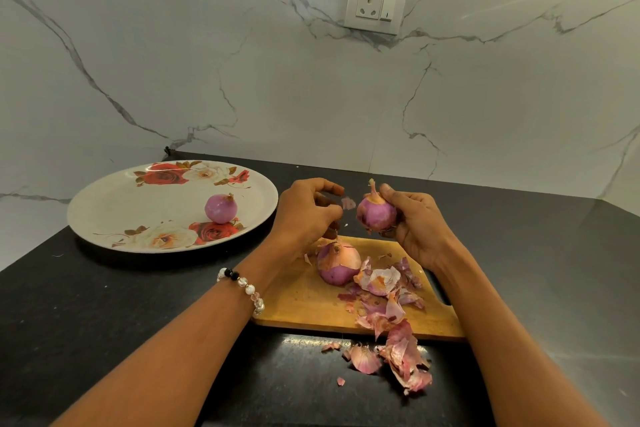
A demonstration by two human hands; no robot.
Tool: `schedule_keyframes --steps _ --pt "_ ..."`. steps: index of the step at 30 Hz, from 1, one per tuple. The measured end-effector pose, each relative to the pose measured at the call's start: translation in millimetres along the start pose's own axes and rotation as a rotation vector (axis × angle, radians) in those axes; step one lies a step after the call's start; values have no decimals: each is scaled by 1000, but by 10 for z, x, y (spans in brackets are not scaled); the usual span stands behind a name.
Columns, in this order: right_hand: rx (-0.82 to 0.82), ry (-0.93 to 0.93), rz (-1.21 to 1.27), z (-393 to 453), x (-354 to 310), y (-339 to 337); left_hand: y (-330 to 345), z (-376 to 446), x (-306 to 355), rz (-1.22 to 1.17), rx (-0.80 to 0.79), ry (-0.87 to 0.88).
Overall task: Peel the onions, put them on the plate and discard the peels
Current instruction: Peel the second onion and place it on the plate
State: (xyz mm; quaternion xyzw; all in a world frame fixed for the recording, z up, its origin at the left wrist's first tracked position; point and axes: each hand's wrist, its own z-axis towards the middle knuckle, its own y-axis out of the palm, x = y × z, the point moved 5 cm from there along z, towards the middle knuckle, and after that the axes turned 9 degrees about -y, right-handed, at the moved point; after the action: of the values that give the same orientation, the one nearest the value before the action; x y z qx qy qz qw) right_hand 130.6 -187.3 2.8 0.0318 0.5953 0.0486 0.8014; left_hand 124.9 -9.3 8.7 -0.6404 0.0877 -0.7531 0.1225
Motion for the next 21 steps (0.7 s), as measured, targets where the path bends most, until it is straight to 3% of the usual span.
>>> schedule_keyframes --steps 6,13,21 --pt "-17 -28 -62 -4 18 8 152 -87 21 -153 -268 -117" --pt "-65 -36 -80 -33 15 64 121 -98 28 -189 -284 -143" --pt "-54 -32 -29 -16 5 50 69 -61 -7 -164 -194 -170"
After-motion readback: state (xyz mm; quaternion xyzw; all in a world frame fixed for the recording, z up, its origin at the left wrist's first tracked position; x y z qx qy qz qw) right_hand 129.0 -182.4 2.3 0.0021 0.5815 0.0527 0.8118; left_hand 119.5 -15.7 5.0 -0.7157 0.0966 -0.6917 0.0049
